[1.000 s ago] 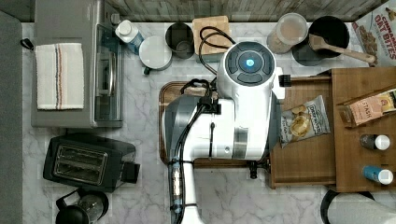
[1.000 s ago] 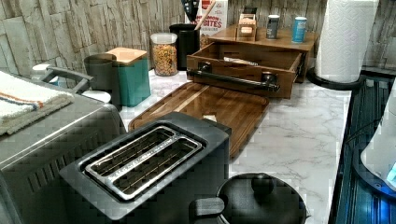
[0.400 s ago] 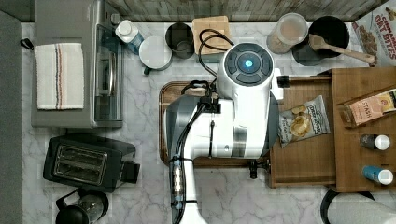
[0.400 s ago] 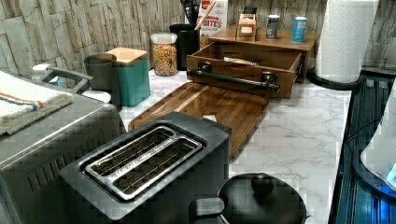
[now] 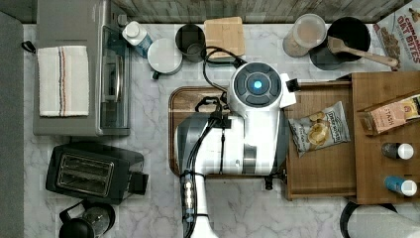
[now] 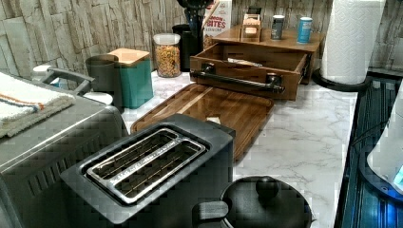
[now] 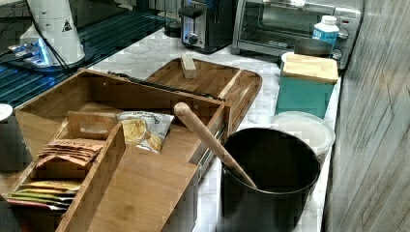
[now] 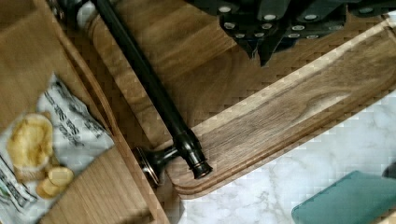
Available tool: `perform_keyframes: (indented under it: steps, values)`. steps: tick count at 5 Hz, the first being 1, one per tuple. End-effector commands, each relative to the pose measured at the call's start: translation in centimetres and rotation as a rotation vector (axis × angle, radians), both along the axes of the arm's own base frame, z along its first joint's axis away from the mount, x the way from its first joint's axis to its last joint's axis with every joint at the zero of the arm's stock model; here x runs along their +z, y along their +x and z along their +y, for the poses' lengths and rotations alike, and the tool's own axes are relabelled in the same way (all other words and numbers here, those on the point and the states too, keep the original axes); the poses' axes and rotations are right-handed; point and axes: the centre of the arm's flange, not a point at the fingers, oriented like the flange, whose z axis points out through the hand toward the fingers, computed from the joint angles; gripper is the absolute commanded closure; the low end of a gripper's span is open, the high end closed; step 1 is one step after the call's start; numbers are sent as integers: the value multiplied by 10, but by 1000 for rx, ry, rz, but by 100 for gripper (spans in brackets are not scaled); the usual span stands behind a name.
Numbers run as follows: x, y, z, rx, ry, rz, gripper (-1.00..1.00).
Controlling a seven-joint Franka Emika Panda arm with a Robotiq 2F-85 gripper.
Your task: Close the drawer.
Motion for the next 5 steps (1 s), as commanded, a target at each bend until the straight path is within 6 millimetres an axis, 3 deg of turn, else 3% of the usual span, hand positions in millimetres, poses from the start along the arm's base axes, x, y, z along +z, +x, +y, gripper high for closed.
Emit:
perform_keyframes:
  steps: [1, 2, 3, 5]
  values:
    - [-80, -38, 30, 387, -41, 74, 100]
    - [-101, -44, 25, 445, -81, 43, 100]
    - [-123, -33, 12, 491, -99, 83, 100]
    - [-160, -44, -7, 497, -126, 46, 100]
